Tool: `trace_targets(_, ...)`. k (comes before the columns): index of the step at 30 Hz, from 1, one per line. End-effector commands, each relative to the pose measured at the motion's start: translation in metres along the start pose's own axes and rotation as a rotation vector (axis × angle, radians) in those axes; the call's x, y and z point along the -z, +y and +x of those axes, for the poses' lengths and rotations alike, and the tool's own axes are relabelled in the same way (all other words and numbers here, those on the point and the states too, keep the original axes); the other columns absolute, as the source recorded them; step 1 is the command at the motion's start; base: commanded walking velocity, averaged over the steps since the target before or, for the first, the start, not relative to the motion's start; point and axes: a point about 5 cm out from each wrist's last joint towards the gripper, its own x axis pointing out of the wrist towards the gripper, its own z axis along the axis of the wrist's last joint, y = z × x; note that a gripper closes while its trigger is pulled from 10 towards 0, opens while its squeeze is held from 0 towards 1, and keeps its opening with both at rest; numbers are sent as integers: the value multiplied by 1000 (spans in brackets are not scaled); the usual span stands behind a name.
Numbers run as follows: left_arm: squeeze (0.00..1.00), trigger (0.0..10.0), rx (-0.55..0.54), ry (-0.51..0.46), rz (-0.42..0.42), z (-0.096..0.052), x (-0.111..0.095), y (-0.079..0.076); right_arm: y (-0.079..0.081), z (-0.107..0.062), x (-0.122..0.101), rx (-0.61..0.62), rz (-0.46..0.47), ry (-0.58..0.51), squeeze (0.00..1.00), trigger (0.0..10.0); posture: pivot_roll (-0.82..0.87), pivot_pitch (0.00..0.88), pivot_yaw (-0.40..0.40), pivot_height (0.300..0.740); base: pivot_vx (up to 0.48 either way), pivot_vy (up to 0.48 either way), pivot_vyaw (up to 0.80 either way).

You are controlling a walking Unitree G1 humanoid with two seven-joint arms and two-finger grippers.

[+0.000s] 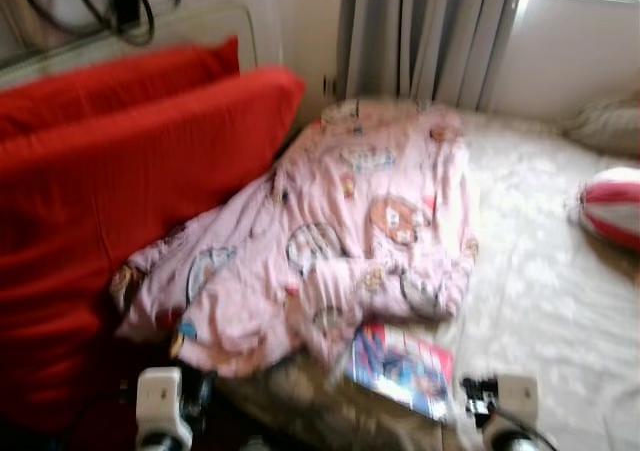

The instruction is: Clean up the room

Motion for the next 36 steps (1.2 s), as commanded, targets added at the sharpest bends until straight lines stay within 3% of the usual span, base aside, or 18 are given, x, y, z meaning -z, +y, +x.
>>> trace_targets(1, 0, 10000, -8, -7, 1, 3, -2, 1, 0, 2, -3, 5, 8, -11, 0, 10000, 84, 0, -7, 640, 0, 0, 0)
trace_targets(17, 0, 10000, -9, 7, -9, 7, 0, -1, 7, 6, 1, -54, 3, 20, 0, 10000, 97, 0, -12, 640, 0, 0, 0)
trace_targets(23, 0, 10000, -8, 0, -12, 10, -3, -2, 11, 6, 3, -71, 23, 19, 0, 10000, 93, 0, -9, 640, 0, 0, 800)
trace_targets(36, 0, 10000, 6, -26, -5, 17, -11, -2, 5, 10, 1, -19, 55, 28, 0, 10000, 92, 0, 2, 640, 292, 0, 100)
